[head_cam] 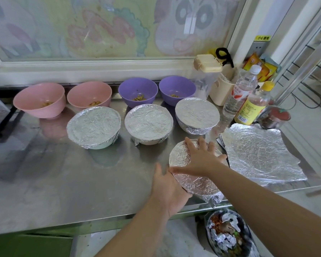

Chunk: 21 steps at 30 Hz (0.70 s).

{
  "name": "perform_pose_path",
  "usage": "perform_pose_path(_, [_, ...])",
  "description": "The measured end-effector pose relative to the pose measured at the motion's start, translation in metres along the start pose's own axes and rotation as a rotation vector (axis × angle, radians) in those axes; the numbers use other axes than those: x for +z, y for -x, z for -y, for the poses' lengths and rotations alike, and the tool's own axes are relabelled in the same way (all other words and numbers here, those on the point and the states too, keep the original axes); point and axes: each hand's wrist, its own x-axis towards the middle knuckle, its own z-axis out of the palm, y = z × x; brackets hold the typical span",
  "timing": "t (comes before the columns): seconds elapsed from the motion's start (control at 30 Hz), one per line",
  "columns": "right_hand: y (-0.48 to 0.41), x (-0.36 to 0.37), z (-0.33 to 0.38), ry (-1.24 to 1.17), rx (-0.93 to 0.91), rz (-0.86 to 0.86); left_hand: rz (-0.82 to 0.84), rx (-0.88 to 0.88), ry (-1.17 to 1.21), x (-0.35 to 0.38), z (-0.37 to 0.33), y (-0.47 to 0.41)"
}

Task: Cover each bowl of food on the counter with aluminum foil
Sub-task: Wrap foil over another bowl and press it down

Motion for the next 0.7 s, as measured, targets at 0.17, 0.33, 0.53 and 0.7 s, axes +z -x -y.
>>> perform_pose_path(0.17, [0.000,0.001,0.001,-0.006,0.011,-0.007,0.025,-0.049,-0.062,0.001,-0.009,0.001])
perform_pose_path(0.33, [0.003,0.001,0.004,-0.026,0.035,-0.022,0.052,-0.001,0.031,0.007,-0.013,0.001])
perform_pose_path(0.53, [0.007,-0.003,0.010,-0.061,0.087,-0.025,-0.181,0.243,0.006,0.033,-0.008,0.010])
perform_pose_path(0.7, [0.008,-0.002,0.014,-0.034,0.108,-0.027,-0.159,0.239,-0.001,0.033,-0.006,0.012])
